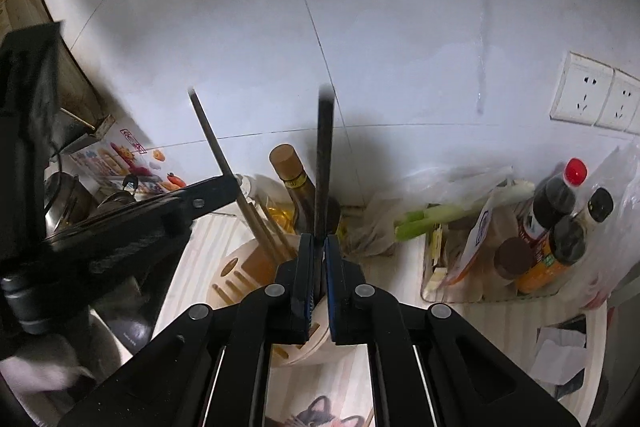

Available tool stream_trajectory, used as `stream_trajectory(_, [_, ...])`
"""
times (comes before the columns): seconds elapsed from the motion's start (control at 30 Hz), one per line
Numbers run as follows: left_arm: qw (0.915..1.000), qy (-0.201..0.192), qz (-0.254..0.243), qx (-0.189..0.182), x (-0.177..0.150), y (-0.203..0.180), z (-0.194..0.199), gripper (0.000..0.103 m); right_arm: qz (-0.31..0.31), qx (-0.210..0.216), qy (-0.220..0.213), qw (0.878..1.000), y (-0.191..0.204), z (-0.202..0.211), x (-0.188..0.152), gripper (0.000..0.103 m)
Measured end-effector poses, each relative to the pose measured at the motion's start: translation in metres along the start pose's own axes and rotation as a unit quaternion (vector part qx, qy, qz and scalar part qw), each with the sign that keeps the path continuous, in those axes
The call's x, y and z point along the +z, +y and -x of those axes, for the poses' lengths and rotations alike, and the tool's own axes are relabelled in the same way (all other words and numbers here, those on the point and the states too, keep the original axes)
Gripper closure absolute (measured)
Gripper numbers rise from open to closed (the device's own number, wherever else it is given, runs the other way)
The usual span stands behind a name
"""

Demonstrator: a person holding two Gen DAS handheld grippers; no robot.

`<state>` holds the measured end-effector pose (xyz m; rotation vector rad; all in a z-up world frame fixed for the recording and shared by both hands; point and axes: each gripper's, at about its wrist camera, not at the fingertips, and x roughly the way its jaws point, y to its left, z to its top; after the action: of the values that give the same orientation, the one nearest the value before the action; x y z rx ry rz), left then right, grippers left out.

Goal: Organize utensils
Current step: 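Lower both chopsticks into the holder and open both tools, then grasp a wooden chopstick with the left tool while the right tool grasps another wooden one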

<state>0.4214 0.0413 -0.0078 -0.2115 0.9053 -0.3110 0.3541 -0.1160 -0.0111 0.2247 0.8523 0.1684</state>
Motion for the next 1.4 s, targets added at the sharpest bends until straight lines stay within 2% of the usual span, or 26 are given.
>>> stream_trajectory(0.03, [0.9999, -0.009, -0.001, 0.014, 0.000, 0.001, 0.007, 0.035, -0.007, 0.007, -0.003, 1.000, -0.002, 0.004, 0.000, 0.064])
stream_trajectory(0.07, [0.9994, -0.023, -0.003, 0.027, -0.001, 0.003, 0.017, 0.024, -0.012, 0.010, -0.008, 1.000, -0.004, 0.009, 0.000, 0.054])
stream_trajectory(0.13, [0.9975, -0.051, 0.000, 0.048, -0.005, 0.010, 0.036, 0.020, -0.019, 0.008, -0.019, 1.000, -0.009, 0.021, -0.002, 0.052])
stream_trajectory(0.23, [0.9958, -0.062, 0.004, 0.067, -0.015, 0.019, 0.050, 0.017, -0.030, 0.001, -0.029, 0.999, -0.017, 0.037, -0.007, 0.052])
stream_trajectory(0.3, [0.9937, -0.073, 0.003, 0.085, -0.027, 0.025, 0.058, 0.000, -0.040, -0.017, -0.037, 0.998, -0.026, 0.049, -0.016, 0.046])
stream_trajectory(0.4, [0.9887, -0.087, 0.002, 0.122, -0.049, 0.033, 0.065, 0.000, -0.049, -0.045, -0.047, 0.997, -0.038, 0.063, -0.031, 0.036])
stream_trajectory(0.43, [0.9875, -0.085, 0.004, 0.133, -0.059, 0.035, 0.065, 0.000, -0.051, -0.055, -0.048, 0.996, -0.041, 0.066, -0.036, 0.028])
stream_trajectory(0.47, [0.9874, -0.083, 0.003, 0.135, -0.066, 0.035, 0.064, 0.000, -0.056, -0.064, -0.050, 0.995, -0.047, 0.069, -0.044, 0.021])
stream_trajectory(0.5, [0.9875, -0.081, 0.004, 0.135, -0.074, 0.036, 0.063, 0.000, -0.061, -0.069, -0.051, 0.994, -0.052, 0.071, -0.052, 0.020])
stream_trajectory(0.6, [0.9899, -0.051, 0.002, 0.132, -0.104, 0.036, 0.048, 0.000, -0.076, -0.088, -0.048, 0.992, -0.070, 0.070, -0.077, 0.015])
stream_trajectory(0.67, [0.9914, -0.021, -0.007, 0.129, -0.125, 0.031, 0.031, 0.000, -0.080, -0.106, -0.043, 0.990, -0.084, 0.065, -0.094, 0.006])
stream_trajectory(0.9, [0.9850, 0.087, -0.039, 0.144, -0.199, 0.005, -0.043, 0.000, -0.099, -0.147, 0.035, 0.984, -0.141, 0.032, -0.162, 0.007])
stream_trajectory(0.93, [0.9836, 0.104, -0.038, 0.142, -0.209, 0.002, -0.055, 0.000, -0.103, -0.144, 0.043, 0.983, -0.148, 0.028, -0.168, 0.009])
stream_trajectory(1.07, [0.9778, 0.166, -0.040, 0.121, -0.247, -0.011, -0.102, 0.001, -0.117, -0.146, 0.110, 0.976, -0.179, 0.002, -0.204, 0.046])
stream_trajectory(1.1, [0.9766, 0.175, -0.042, 0.117, -0.252, -0.015, -0.109, 0.005, -0.118, -0.144, 0.126, 0.974, -0.183, -0.007, -0.212, 0.049])
stream_trajectory(1.13, [0.9744, 0.188, -0.046, 0.113, -0.259, -0.018, -0.118, 0.016, -0.115, -0.141, 0.143, 0.973, -0.188, -0.016, -0.219, 0.052])
stream_trajectory(1.17, [0.9706, 0.210, -0.050, 0.107, -0.268, -0.023, -0.132, 0.021, -0.113, -0.140, 0.158, 0.971, -0.192, -0.024, -0.226, 0.056])
stream_trajectory(1.23, [0.9670, 0.230, -0.053, 0.095, -0.278, -0.028, -0.145, 0.037, -0.108, -0.136, 0.183, 0.968, -0.197, -0.038, -0.239, 0.062])
stream_trajectory(1.33, [0.9606, 0.254, -0.075, 0.085, -0.292, -0.045, -0.165, 0.055, -0.102, -0.134, 0.209, 0.963, -0.202, -0.056, -0.250, 0.066])
stream_trajectory(1.4, [0.9579, 0.262, -0.087, 0.080, -0.297, -0.053, -0.172, 0.058, -0.101, -0.136, 0.222, 0.960, -0.203, -0.065, -0.253, 0.066])
